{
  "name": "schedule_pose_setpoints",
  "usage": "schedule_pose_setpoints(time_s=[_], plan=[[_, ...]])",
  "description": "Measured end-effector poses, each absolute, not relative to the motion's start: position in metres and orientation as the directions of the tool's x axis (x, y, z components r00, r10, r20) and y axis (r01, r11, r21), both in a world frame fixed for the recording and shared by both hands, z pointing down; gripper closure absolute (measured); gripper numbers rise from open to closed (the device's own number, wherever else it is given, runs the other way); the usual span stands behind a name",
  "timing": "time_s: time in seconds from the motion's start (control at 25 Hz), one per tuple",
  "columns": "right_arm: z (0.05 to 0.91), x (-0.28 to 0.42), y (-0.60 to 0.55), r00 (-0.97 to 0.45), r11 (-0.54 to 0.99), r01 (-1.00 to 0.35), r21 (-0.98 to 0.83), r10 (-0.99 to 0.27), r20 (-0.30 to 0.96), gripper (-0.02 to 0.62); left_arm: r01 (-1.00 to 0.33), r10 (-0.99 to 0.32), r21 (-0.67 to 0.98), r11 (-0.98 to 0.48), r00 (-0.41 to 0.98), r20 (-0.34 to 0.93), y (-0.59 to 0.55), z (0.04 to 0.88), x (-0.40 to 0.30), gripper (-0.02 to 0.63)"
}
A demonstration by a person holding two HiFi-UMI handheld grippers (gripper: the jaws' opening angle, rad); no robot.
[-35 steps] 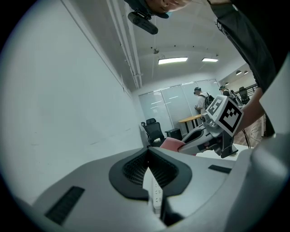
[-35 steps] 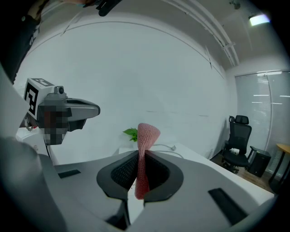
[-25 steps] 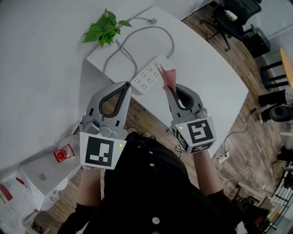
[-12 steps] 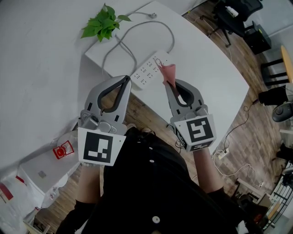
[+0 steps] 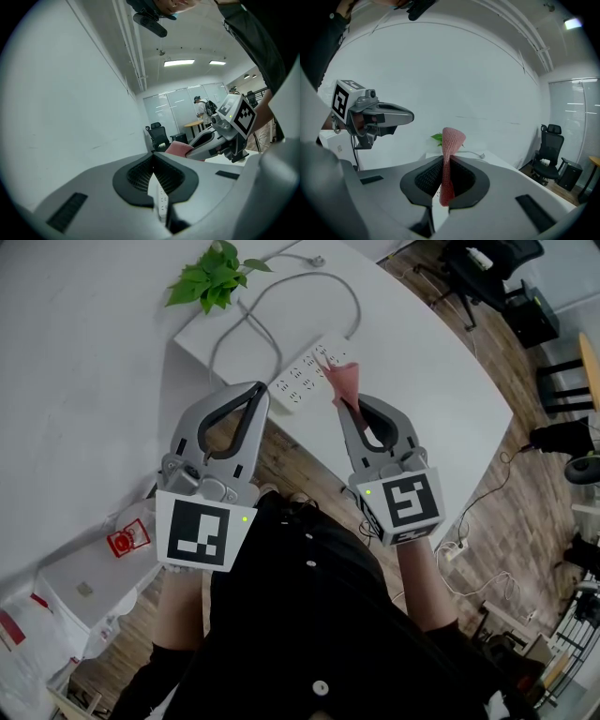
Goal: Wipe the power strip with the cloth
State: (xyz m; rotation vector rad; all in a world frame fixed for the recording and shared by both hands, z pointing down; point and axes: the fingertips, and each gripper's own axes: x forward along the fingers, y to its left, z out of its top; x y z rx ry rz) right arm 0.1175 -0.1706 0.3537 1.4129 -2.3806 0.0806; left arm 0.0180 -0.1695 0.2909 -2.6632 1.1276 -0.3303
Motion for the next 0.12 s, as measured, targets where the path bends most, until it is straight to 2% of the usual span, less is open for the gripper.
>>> schedule_pose_setpoints(time_s=[0.12], plan=[[0.3545,0.1149,-0.1701,-0.436,0.504,-0.853,0.137,-0.832,0.343,0.548,-0.672,-0.725,-0.302,-0.676,0.680,0.112,-0.1694,0.2900,0.0180,0.592]])
